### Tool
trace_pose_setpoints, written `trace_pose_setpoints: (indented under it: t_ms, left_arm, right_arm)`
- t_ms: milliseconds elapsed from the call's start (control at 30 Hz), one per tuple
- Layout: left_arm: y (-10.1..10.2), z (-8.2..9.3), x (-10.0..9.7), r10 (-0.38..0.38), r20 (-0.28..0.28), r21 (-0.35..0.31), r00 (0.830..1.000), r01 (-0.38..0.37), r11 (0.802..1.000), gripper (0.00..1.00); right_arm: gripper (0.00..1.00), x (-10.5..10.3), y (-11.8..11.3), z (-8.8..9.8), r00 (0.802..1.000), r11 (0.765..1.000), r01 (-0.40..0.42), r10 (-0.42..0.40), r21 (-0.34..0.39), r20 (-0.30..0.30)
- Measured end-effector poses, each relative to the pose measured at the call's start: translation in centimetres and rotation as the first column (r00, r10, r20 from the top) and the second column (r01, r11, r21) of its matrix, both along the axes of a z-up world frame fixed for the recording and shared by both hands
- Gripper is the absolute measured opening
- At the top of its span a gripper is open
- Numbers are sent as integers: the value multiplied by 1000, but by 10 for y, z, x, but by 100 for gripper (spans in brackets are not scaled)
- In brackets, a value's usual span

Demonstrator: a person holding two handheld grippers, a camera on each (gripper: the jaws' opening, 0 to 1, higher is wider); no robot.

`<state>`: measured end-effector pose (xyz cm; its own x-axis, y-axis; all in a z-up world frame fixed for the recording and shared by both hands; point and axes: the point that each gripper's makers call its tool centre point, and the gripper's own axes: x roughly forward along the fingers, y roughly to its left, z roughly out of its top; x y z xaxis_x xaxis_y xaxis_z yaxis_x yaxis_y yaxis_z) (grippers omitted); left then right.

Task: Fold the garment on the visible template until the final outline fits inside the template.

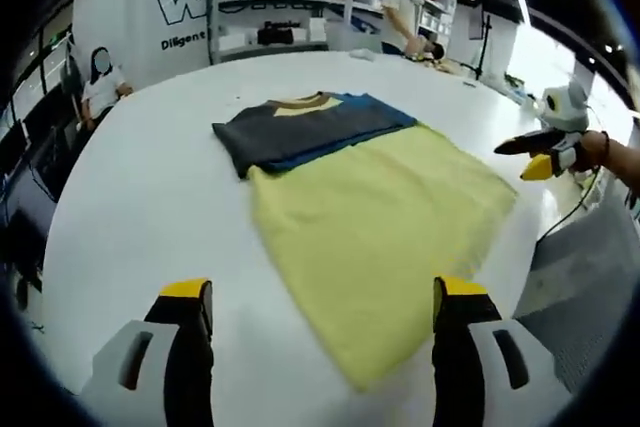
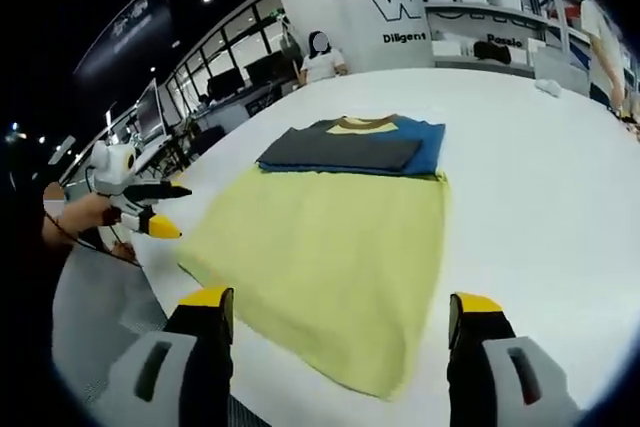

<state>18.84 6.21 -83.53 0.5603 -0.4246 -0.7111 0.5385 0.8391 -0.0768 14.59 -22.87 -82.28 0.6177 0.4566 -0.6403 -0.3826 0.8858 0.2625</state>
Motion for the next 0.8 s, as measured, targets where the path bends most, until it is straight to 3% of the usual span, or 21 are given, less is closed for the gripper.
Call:
trace_pose_setpoints:
  t_ms: [300,533,633,733,800]
  left_arm:
    - [12,-2,-17,76,-51,10,996,-75,997,77]
    - [18,-16,-38,124,-116,22,986,-122,992,63]
    - [17,-18,-42,137,-123,9,983,-137,991,56]
    - [13,-19,-47,196,-161,-63,967,-208,976,46]
    - [12,-20,-49,196,-165,-77,967,-211,974,42]
  right_arm:
    - [82,-20,-12,-15,999,999,32,-33,-42,-37]
    - [60,-28,-27,-25,994,994,84,-89,-75,-61]
    - [49,-31,-33,-27,992,991,107,-113,-85,-64]
    - [44,-34,-39,-31,991,985,114,-122,-132,-58]
    - [40,-35,-41,-32,990,983,116,-125,-145,-57]
